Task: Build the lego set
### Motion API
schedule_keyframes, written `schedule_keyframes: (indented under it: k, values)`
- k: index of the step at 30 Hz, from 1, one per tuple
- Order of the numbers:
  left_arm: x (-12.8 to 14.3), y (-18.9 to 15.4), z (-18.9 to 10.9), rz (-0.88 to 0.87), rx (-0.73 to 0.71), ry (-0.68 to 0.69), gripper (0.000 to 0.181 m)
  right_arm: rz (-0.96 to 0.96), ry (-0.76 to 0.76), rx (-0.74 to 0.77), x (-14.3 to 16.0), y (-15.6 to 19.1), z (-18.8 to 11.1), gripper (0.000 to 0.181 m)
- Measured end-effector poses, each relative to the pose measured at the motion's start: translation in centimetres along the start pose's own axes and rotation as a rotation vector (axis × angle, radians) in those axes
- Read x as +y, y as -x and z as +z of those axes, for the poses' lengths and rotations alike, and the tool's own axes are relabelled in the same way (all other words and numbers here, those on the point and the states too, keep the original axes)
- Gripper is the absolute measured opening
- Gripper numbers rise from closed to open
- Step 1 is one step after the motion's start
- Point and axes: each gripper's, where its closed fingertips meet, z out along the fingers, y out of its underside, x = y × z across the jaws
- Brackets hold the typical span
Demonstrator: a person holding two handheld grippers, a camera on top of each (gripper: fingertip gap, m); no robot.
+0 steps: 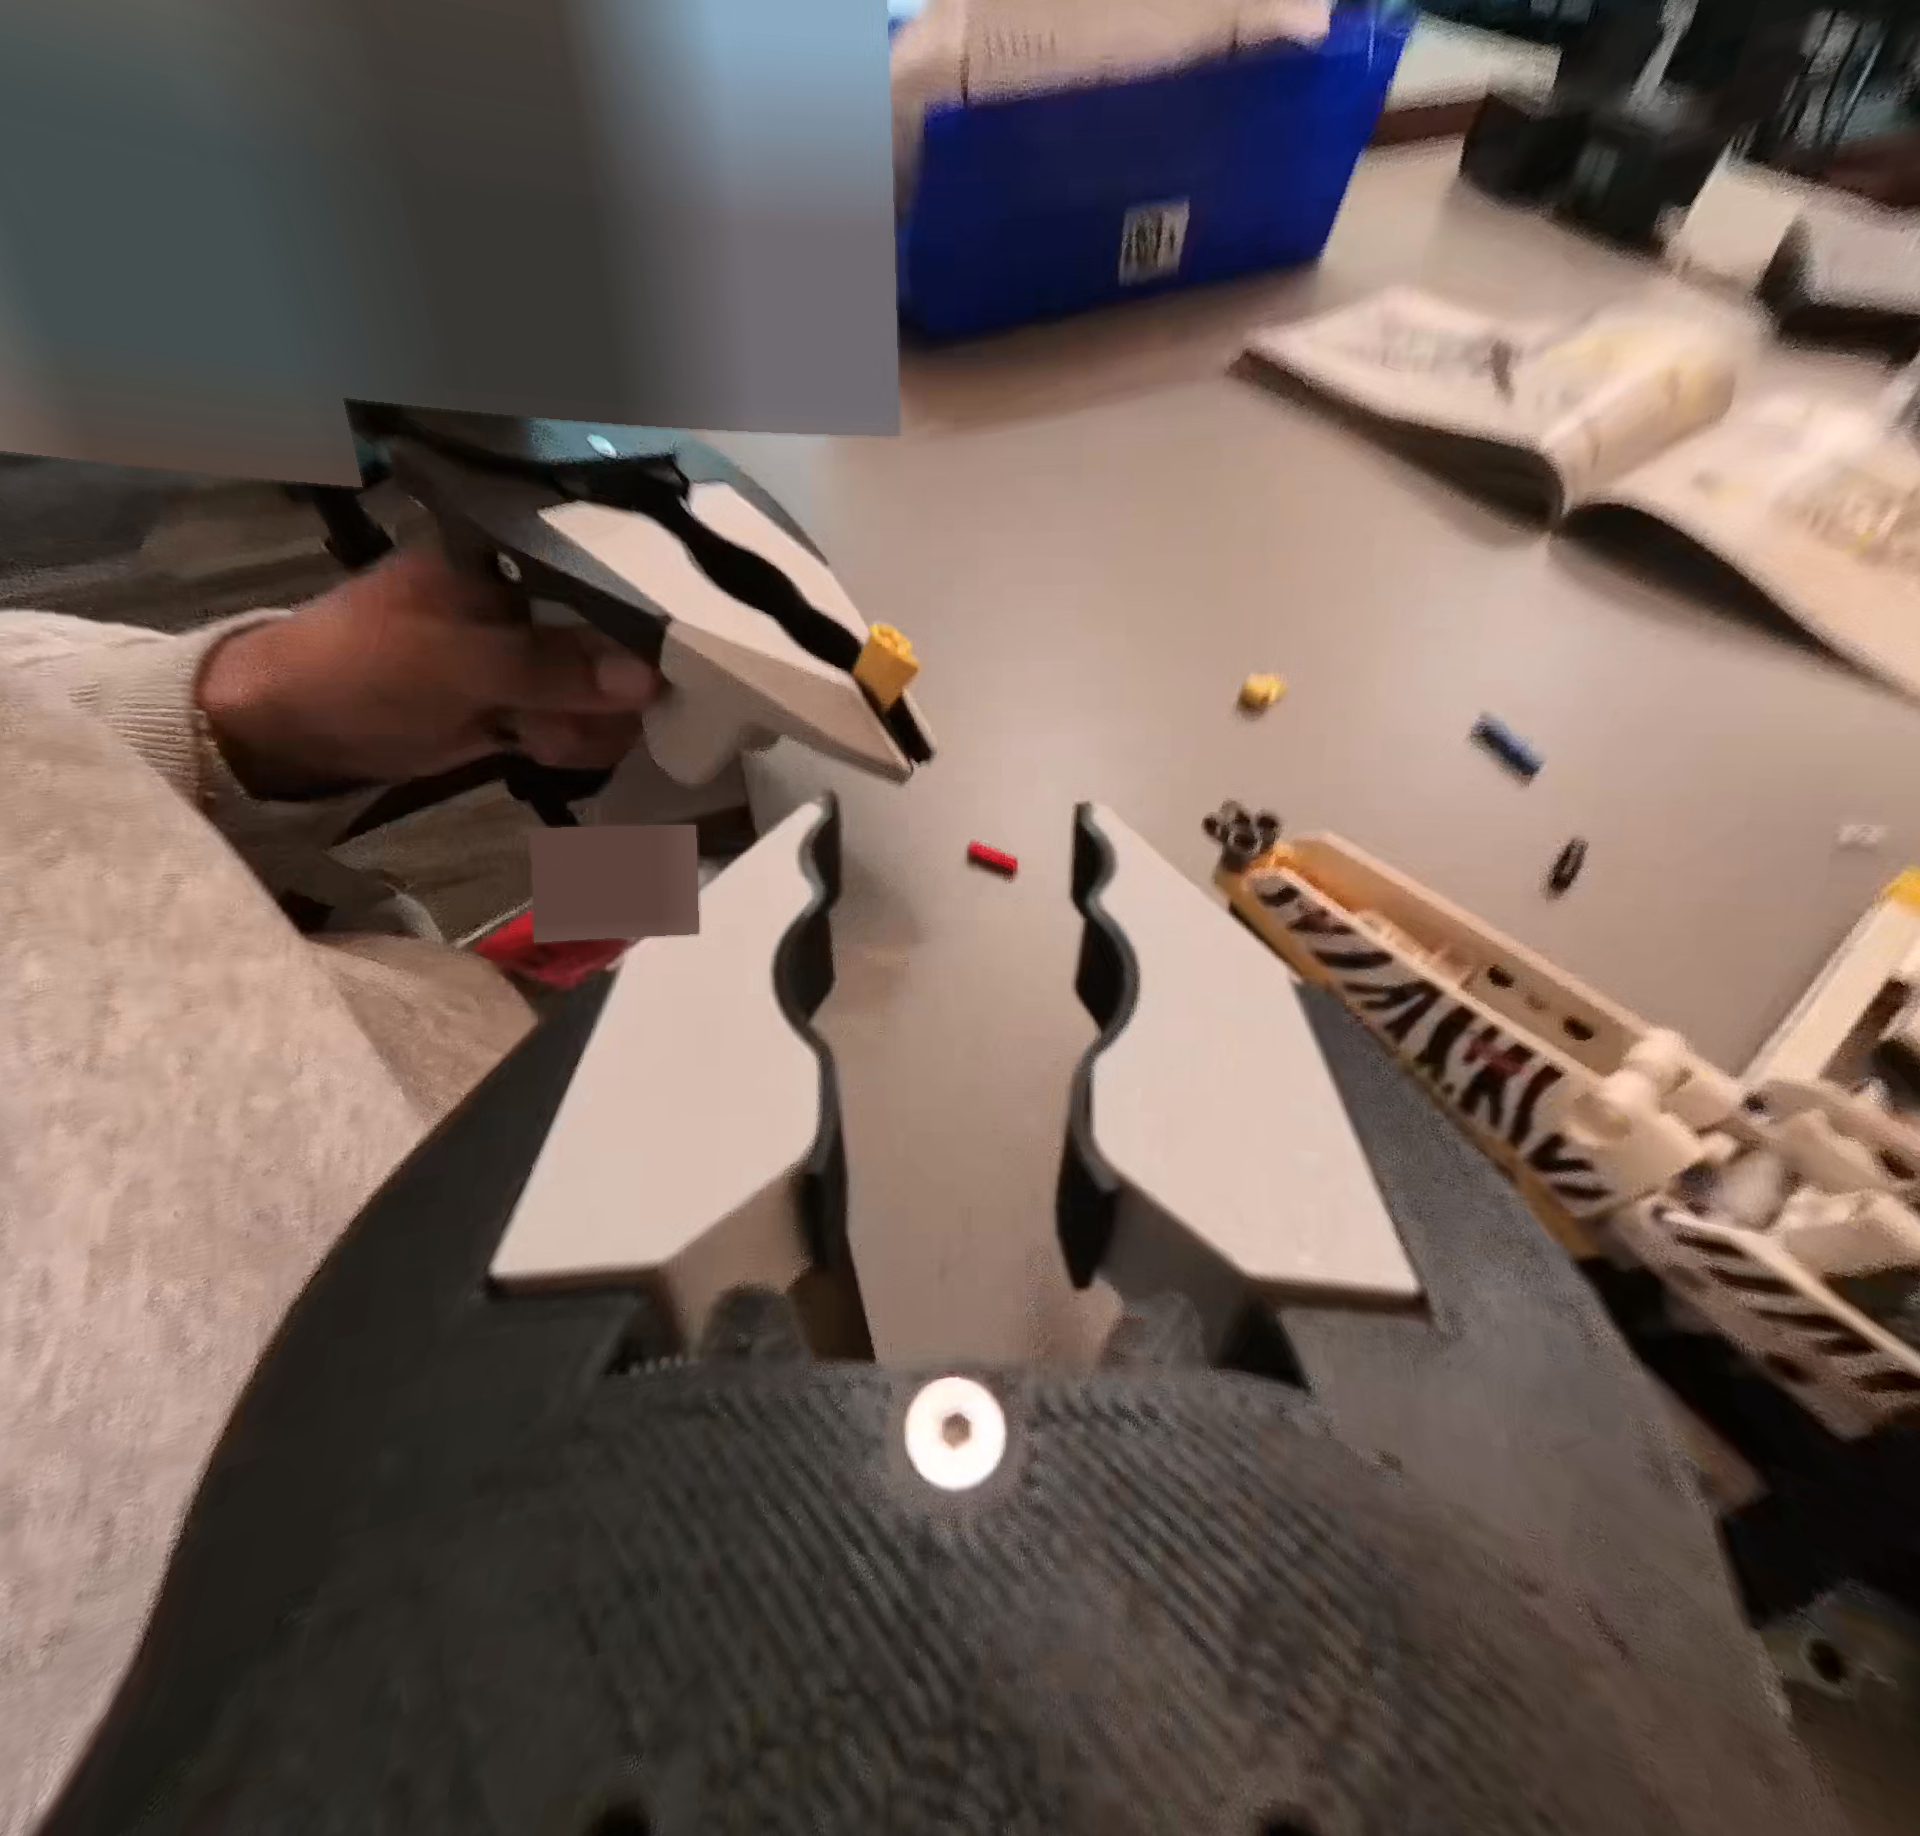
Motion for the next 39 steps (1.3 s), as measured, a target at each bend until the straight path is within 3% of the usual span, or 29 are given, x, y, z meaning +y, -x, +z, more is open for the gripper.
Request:
schedule_keyframes:
  k: [2,6,10,17,25,30,34,39]
  values:
    - [0.8,1.0,0.3,-0.047,-0.043,0.059,0.004,0.070,0.066,0.002,1.2,-0.6,1.3,0.025]
    - [2.1,2.2,1.0,0.000,-0.154,0.190,0.004,0.110,0.137,-0.069,1.9,-0.7,3.2,0.024]
    - [2.4,1.9,1.8,0.039,-0.159,0.248,0.004,-0.001,0.258,-0.013,3.4,-1.9,4.0,0.023]
    - [2.9,2.2,2.7,0.134,-0.210,0.341,0.004,-0.063,0.280,0.002,3.8,-2.1,4.1,0.021]
    - [3.0,1.6,3.0,0.145,-0.161,0.348,0.004,-0.114,0.343,-0.049,4.9,-1.9,4.3,0.021]
    - [3.4,1.1,2.4,0.106,-0.103,0.357,0.003,-0.186,0.375,-0.201,5.1,-0.6,4.4,0.006]
    - [3.3,1.6,1.7,0.109,-0.117,0.335,0.003,-0.313,0.427,-0.239,5.3,-0.9,4.6,0.003]
    - [3.0,1.5,1.2,0.067,-0.076,0.289,0.003,-0.525,0.507,-0.295,5.5,-1.3,5.2,0.014]
